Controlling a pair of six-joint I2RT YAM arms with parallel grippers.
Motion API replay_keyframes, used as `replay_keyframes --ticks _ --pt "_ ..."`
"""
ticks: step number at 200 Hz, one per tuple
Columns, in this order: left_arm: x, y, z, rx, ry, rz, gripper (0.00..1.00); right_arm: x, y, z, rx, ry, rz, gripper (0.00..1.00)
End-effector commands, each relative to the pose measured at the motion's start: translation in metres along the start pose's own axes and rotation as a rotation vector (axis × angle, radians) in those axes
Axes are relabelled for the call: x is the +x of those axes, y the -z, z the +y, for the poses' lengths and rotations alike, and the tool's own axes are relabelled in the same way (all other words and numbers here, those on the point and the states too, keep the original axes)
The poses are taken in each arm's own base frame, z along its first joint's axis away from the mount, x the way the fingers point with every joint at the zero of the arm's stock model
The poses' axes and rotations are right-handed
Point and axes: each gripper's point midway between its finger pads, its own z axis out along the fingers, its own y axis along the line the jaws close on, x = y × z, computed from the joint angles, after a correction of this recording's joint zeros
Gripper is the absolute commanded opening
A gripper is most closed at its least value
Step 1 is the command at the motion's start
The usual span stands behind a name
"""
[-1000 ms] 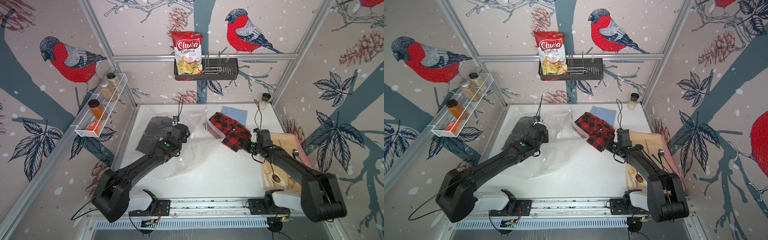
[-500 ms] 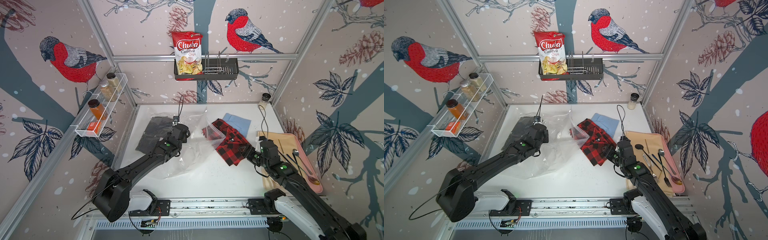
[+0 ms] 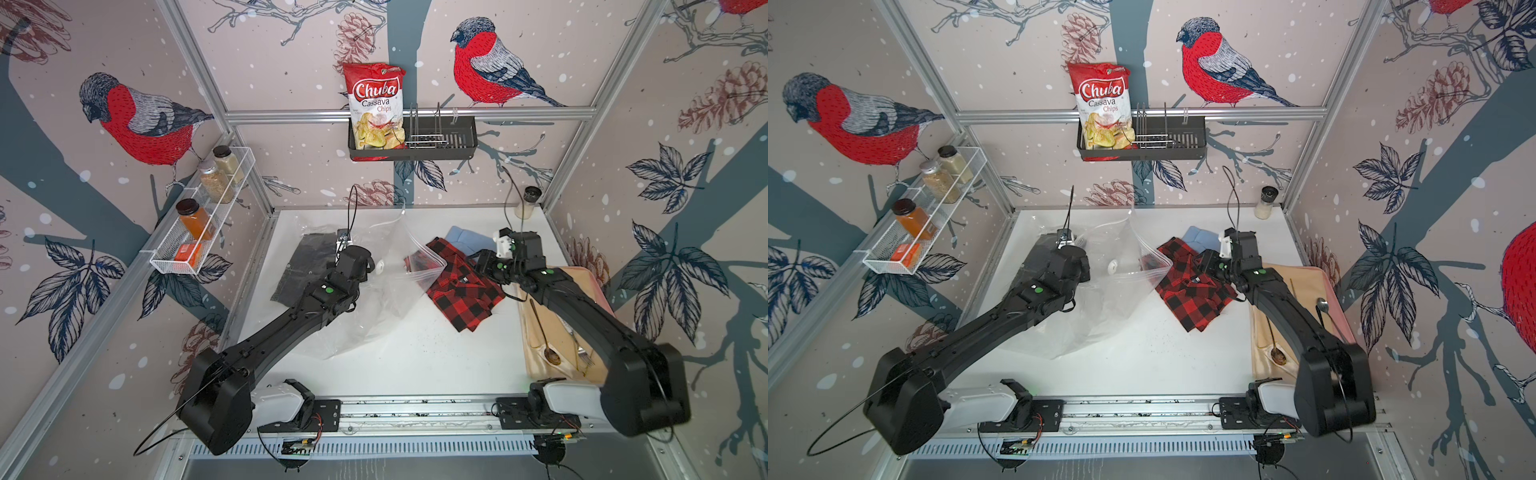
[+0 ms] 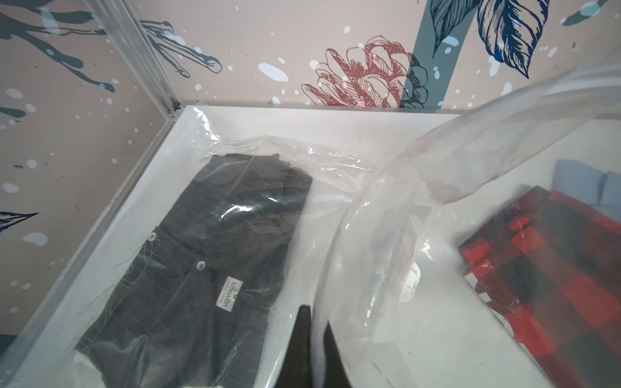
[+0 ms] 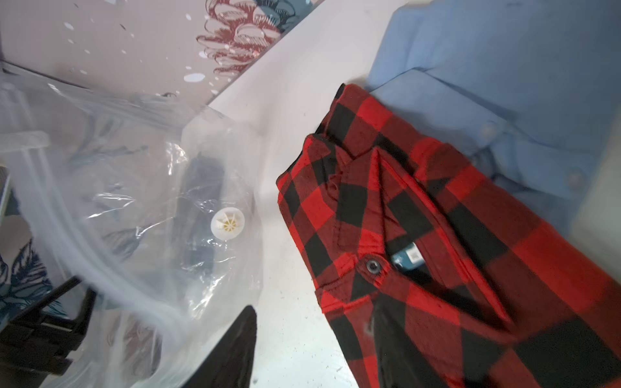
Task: Place the folded shirt into the vacuum bag
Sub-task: Move the shirt at the center of the board.
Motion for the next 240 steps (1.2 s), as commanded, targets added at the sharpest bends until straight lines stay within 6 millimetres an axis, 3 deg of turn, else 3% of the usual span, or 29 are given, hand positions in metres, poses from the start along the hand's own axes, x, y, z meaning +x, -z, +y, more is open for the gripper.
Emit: replay_keyframes --ticks 1,48,101,112,127,148,188,211,240 --pt "-0.004 0.007 0.025 -0.095 0.023 -0.026 0.0 -0.009 -0.034 0.012 -0.015 0.108 0.054 0.52" --pt "-0.009 0.025 0.054 -0.169 0.089 -0.075 0.0 -0.004 -0.122 0.028 0.053 0.211 0.184 0.45" --pt "-0.012 0.035 0.063 -0.179 0.119 -0.098 0.0 0.036 -0.177 0.049 -0.011 0.245 0.313 0.43" --pt "-0.012 0.035 0.062 -0.175 0.118 -0.095 0.0 0.046 -0.187 0.043 -0.033 0.219 0.345 0.43" --pt "-0.011 0.033 0.059 -0.163 0.116 -0.091 0.0 0.054 -0.196 0.019 0.001 0.169 0.378 0.42" --pt "-0.009 0.03 0.054 -0.139 0.112 -0.082 0.0 0.054 -0.195 -0.02 0.069 0.104 0.362 0.4" --pt "-0.003 0.021 0.037 -0.07 0.095 -0.05 0.0 0.025 -0.166 -0.081 0.207 0.055 0.282 0.4" --pt "0.005 0.015 0.015 0.035 0.08 -0.019 0.0 0.013 -0.144 -0.099 0.248 0.054 0.253 0.4" --pt "0.022 0.007 -0.018 0.17 0.08 0.028 0.0 -0.002 -0.116 -0.1 0.247 0.052 0.201 0.42"
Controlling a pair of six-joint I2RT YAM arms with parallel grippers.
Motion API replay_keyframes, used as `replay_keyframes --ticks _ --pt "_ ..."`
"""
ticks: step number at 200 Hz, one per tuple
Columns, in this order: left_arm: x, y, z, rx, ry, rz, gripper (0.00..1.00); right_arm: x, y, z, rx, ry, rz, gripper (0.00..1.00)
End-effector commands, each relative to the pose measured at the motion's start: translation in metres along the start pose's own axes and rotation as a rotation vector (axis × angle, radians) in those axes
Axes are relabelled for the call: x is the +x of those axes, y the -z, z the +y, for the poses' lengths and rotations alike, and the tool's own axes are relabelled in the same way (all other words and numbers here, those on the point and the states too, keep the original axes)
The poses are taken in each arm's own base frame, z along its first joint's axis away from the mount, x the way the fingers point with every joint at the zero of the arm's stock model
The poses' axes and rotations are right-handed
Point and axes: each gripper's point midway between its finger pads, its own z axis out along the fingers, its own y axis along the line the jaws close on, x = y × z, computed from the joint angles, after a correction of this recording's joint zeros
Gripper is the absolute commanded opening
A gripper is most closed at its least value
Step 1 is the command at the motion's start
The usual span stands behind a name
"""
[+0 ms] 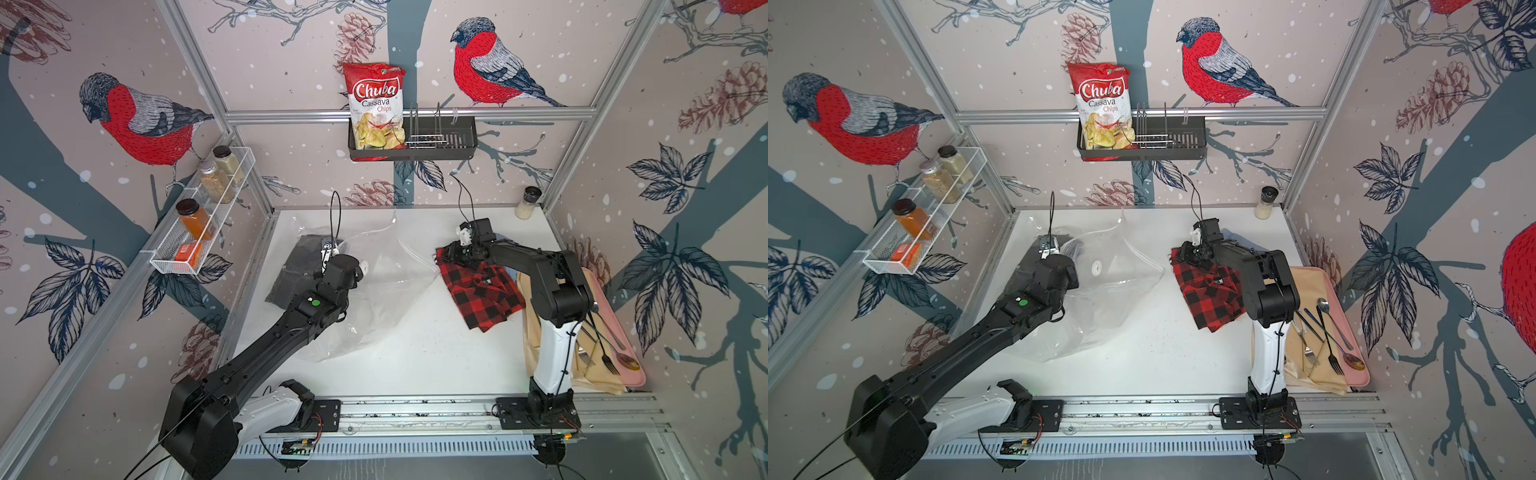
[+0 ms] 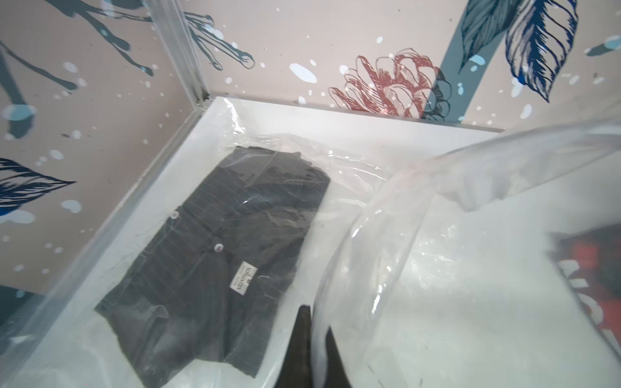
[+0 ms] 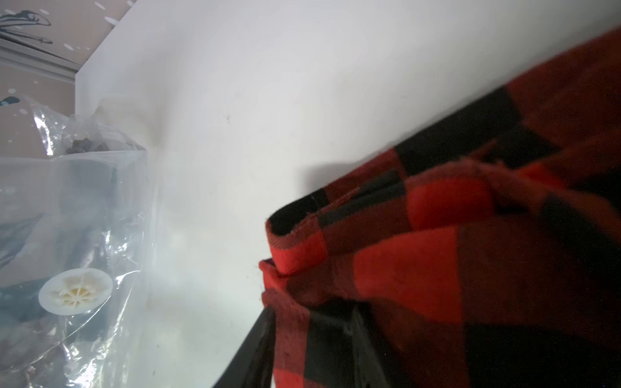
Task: Place the folded shirt into the vacuum bag
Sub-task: Move the shirt at the center of the board, then adjust the vacuum bag at the center of the board.
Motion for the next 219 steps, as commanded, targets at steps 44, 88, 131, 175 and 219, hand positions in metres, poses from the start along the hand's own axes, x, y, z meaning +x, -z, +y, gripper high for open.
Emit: replay_keyframes --ticks 44,88,131,175,219 --pt "0.036 -0.008 -0.098 0.272 -0.081 0.085 0.0 -0.001 0.051 0.0 0.056 -0.001 -0.05 0.47" --pt "0.054 -0.01 -0.138 0.348 -0.121 0.137 0.0 -0.003 0.074 0.031 -0.076 0.024 -0.102 0.53" --pt "0.056 -0.002 -0.162 0.412 -0.14 0.156 0.0 0.007 0.106 0.054 -0.198 0.101 -0.198 0.6" --pt "0.056 0.002 -0.174 0.433 -0.151 0.172 0.0 0.023 0.111 0.074 -0.285 0.189 -0.209 0.64" --pt "0.049 0.012 -0.179 0.448 -0.145 0.161 0.0 0.029 0.082 0.075 -0.262 0.187 -0.147 0.61"
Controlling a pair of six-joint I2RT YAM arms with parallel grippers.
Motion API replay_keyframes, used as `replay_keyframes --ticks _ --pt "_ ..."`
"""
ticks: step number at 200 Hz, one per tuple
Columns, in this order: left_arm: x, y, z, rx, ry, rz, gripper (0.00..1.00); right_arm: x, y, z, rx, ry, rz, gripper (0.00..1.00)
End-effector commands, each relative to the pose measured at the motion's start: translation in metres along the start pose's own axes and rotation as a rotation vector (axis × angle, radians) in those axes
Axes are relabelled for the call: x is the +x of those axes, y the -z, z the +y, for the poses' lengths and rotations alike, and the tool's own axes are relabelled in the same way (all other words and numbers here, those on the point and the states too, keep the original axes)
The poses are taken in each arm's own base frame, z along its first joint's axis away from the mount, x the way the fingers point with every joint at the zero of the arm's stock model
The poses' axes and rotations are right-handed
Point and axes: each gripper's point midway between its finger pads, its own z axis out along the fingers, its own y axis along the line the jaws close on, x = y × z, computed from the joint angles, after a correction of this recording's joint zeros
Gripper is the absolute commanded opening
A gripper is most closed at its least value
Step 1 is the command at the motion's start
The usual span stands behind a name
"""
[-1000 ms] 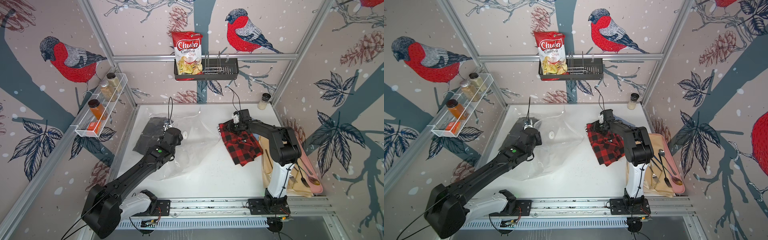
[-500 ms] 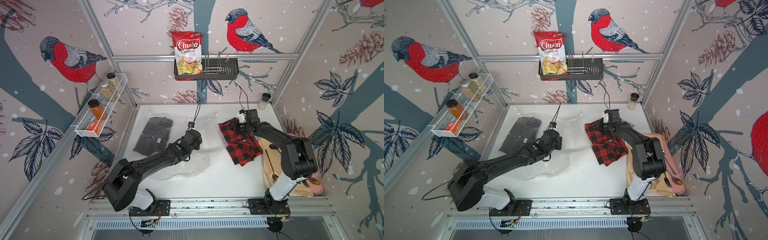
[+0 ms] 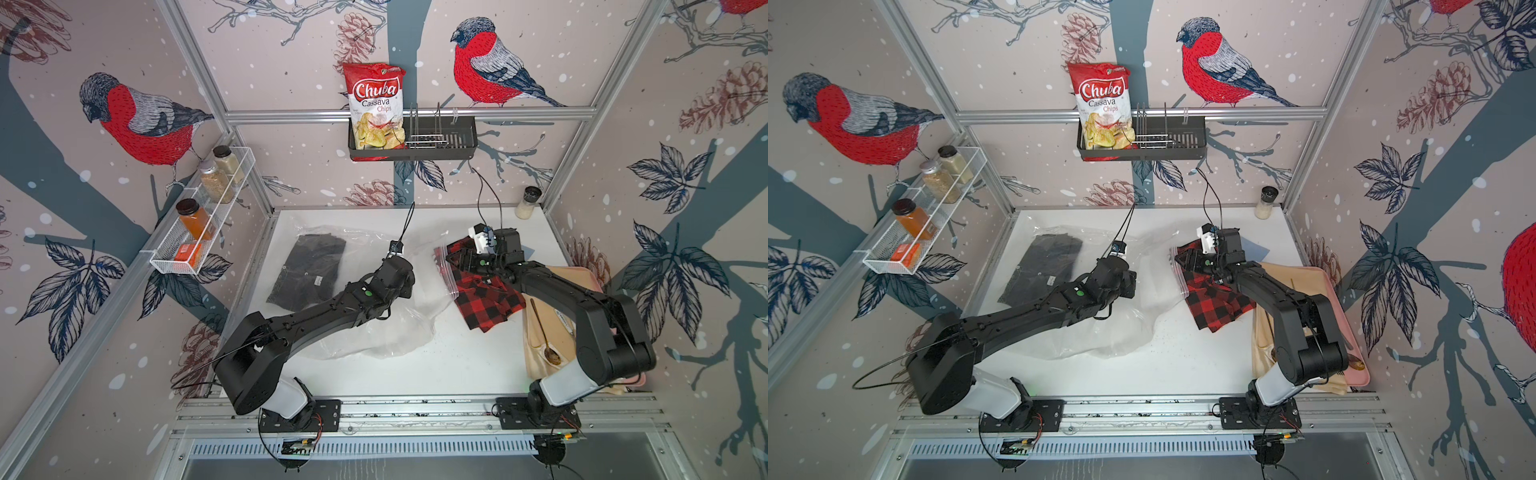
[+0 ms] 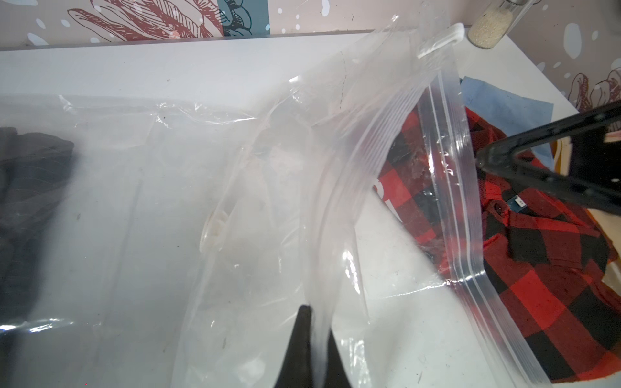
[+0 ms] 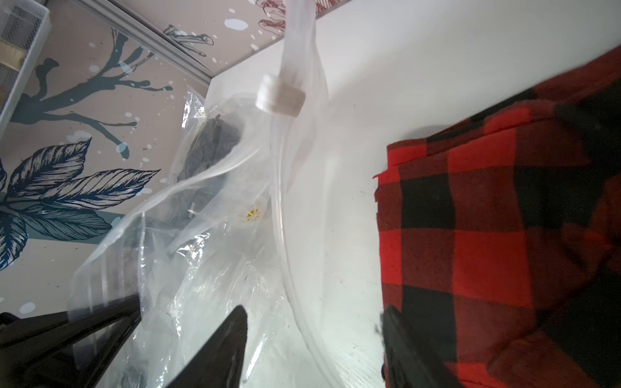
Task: Place the folded shirt into the vacuum bag
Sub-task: Adjust the vacuum bag at the center of the board.
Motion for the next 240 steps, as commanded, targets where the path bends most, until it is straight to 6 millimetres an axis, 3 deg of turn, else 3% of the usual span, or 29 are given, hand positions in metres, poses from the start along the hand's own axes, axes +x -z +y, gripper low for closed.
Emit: replay_keyframes --ticks 1,14,44,73,141,158,175,201,214,240 --pt "-0.007 0.005 -0.005 0.012 0.006 -0.016 0.0 -0.005 -0.011 0.004 -0.013 0.034 -0.003 0.61" --pt "-0.007 0.007 -0.007 0.011 0.004 -0.016 0.0 -0.003 -0.02 0.006 -0.019 0.032 0.012 0.53" --pt "-0.005 0.011 0.005 -0.055 0.012 -0.029 0.0 -0.004 -0.042 0.006 -0.034 -0.012 0.021 0.16" --pt "-0.007 0.018 0.03 -0.177 0.016 -0.067 0.0 -0.009 -0.07 0.001 -0.029 -0.075 0.027 0.01" --pt "-0.016 0.028 0.095 -0.402 0.015 -0.1 0.0 -0.023 -0.145 0.018 -0.074 -0.142 0.05 0.0" --pt "-0.018 0.028 0.108 -0.412 0.032 -0.1 0.0 -0.028 -0.161 0.009 -0.036 -0.158 0.05 0.0" --pt "-0.021 0.02 0.097 -0.348 0.025 -0.1 0.0 -0.033 -0.17 -0.014 0.053 -0.186 0.045 0.0" --pt "-0.019 -0.004 0.053 -0.139 0.003 -0.045 0.0 -0.039 -0.173 -0.047 0.172 -0.208 0.043 0.0" --pt "-0.014 -0.013 0.035 -0.106 -0.017 -0.027 0.0 -0.039 -0.173 -0.055 0.215 -0.202 0.052 0.01" --pt "-0.012 -0.029 0.005 -0.076 -0.05 -0.009 0.0 -0.038 -0.17 -0.055 0.237 -0.186 0.069 0.16"
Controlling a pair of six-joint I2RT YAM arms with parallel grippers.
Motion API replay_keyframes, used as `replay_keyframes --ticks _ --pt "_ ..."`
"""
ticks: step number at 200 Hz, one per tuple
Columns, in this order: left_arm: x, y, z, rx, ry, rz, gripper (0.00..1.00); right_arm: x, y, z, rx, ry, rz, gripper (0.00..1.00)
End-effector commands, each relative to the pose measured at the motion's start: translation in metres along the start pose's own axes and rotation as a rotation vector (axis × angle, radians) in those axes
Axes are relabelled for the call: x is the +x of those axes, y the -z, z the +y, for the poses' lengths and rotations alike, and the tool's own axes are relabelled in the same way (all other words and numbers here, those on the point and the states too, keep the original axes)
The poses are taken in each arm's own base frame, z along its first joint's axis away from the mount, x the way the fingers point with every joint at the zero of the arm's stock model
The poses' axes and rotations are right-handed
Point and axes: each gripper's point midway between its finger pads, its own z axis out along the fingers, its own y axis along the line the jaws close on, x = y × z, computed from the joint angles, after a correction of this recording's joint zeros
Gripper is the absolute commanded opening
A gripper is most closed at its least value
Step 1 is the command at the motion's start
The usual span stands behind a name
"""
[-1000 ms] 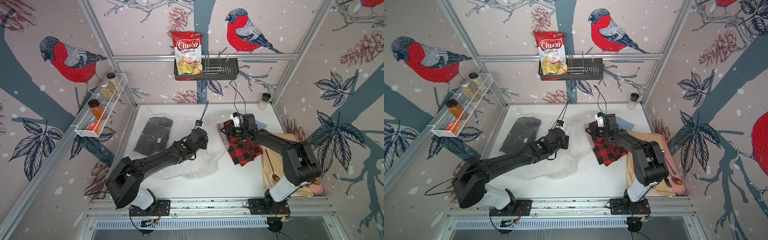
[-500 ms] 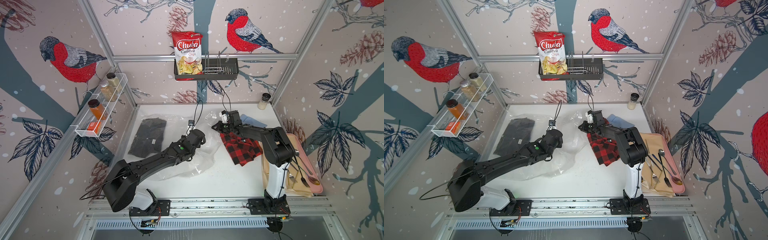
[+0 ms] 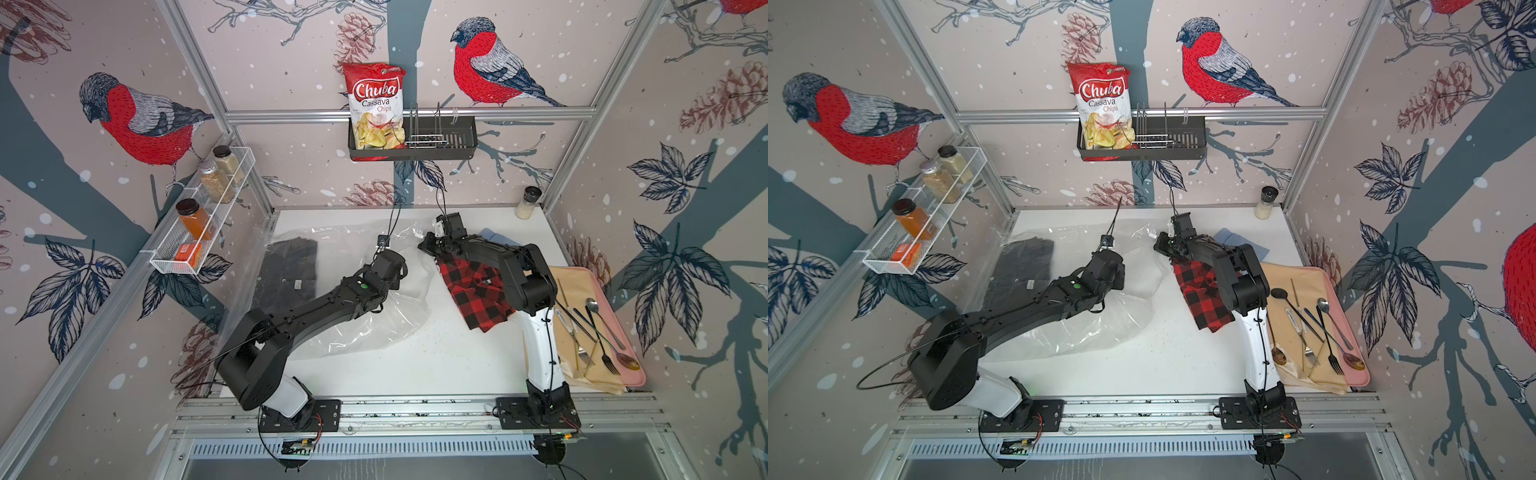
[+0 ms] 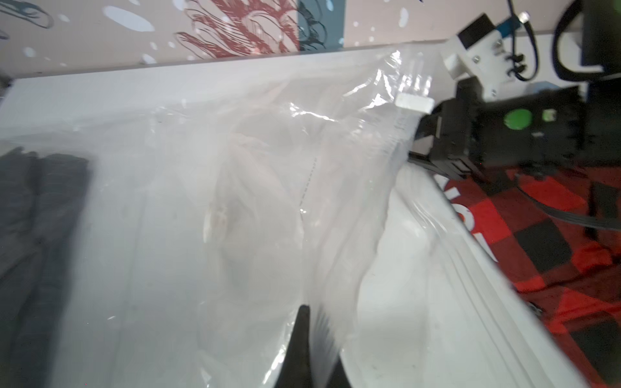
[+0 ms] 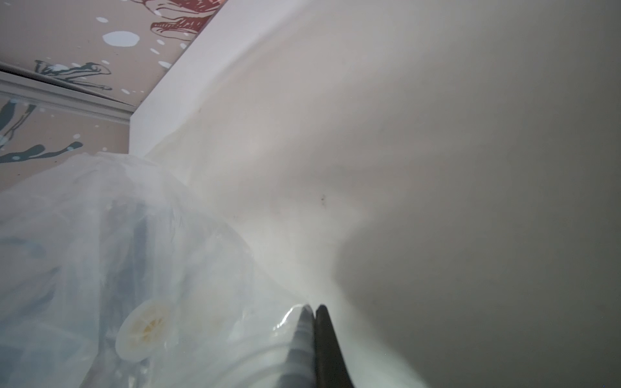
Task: Place the folded shirt into the vacuum bag
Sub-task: Adjust the vacuum bag at the center of the board, then pick up the shirt from the center of the board.
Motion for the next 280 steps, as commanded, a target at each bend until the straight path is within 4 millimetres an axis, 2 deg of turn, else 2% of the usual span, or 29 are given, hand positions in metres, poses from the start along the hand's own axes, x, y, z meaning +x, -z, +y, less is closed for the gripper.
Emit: replay_keyframes --ticks 1,27,43,66,88,116,140,157,193,222,280 --pt "-0.003 -0.007 -0.032 0.078 -0.02 0.0 0.0 0.0 0.003 -0.015 0.09 0.023 -0.003 0.17" --pt "0.008 -0.019 -0.037 0.054 -0.029 0.031 0.0 -0.001 0.018 -0.004 0.076 0.052 -0.008 0.32" --pt "0.01 -0.023 -0.036 0.04 -0.028 0.035 0.0 -0.006 0.036 0.006 0.073 0.082 -0.027 0.42" --pt "0.011 -0.027 -0.036 0.029 -0.029 0.035 0.0 -0.011 0.063 0.008 0.09 0.103 -0.059 0.52" --pt "0.011 -0.032 -0.035 0.008 -0.033 0.037 0.0 -0.009 0.082 0.0 0.123 0.124 -0.069 0.56" --pt "0.014 -0.036 -0.026 -0.048 -0.044 0.049 0.0 -0.004 0.097 -0.024 0.229 0.164 -0.069 0.53" --pt "0.014 -0.038 -0.014 -0.079 -0.041 0.051 0.0 -0.001 0.1 -0.044 0.34 0.211 -0.053 0.49" --pt "0.014 -0.038 -0.002 -0.102 -0.031 0.052 0.0 0.002 0.1 -0.052 0.386 0.237 -0.042 0.47" --pt "0.017 -0.038 0.018 -0.128 -0.018 0.06 0.0 0.005 0.092 -0.045 0.422 0.314 -0.024 0.47" --pt "0.017 -0.035 0.019 -0.119 -0.015 0.058 0.0 0.006 0.081 -0.037 0.454 0.37 -0.013 0.47" --pt "0.016 -0.031 0.028 -0.142 -0.013 0.054 0.0 0.008 0.066 -0.045 0.541 0.402 0.011 0.48"
